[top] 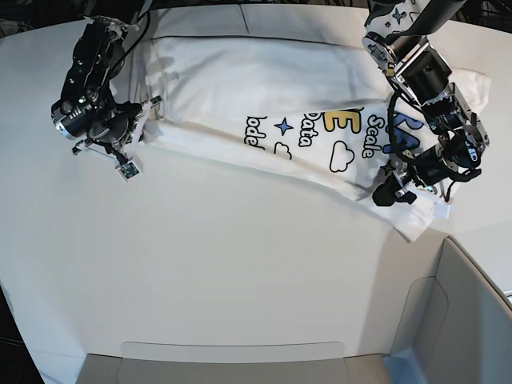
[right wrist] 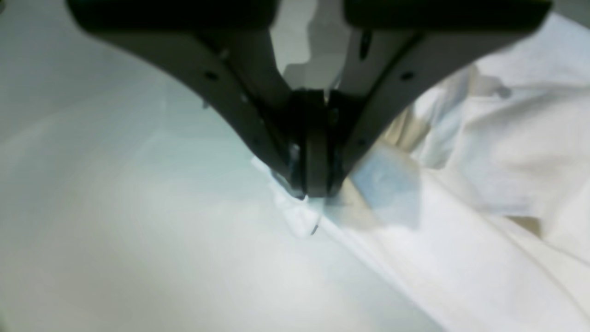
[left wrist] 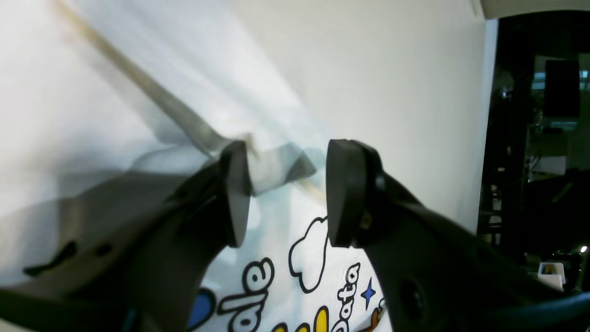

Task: Layout the t-shirt on the table in an organized manner, then fold the t-shirt properly
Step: 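Lower the left gripper onto the shirt near the hem and grasp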

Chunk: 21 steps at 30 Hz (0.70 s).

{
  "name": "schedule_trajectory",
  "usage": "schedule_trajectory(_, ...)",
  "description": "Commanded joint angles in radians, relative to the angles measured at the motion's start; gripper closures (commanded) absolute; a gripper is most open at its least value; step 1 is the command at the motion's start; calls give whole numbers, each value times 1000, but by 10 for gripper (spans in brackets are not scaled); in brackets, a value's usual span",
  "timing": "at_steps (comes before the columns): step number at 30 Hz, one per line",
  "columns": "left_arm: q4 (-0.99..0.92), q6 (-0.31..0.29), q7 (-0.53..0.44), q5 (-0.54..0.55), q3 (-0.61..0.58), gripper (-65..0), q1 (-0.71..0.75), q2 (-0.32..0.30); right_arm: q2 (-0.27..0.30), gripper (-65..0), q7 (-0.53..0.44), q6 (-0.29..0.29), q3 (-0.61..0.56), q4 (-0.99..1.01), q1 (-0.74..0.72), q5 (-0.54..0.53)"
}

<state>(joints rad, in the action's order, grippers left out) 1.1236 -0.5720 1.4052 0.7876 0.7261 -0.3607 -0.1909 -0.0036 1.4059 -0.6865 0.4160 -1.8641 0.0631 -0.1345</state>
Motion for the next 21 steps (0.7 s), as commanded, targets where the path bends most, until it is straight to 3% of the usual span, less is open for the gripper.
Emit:
schedule_trajectory(1,17,4,-9,22,2,-249,-16,-22,6,0,-10,-12,1,-18,-12,-4)
schedule_trajectory(21,13,4,-9,16,-7,-249,-19,-19,7,0,-10,-12,1,-18,-7,-4)
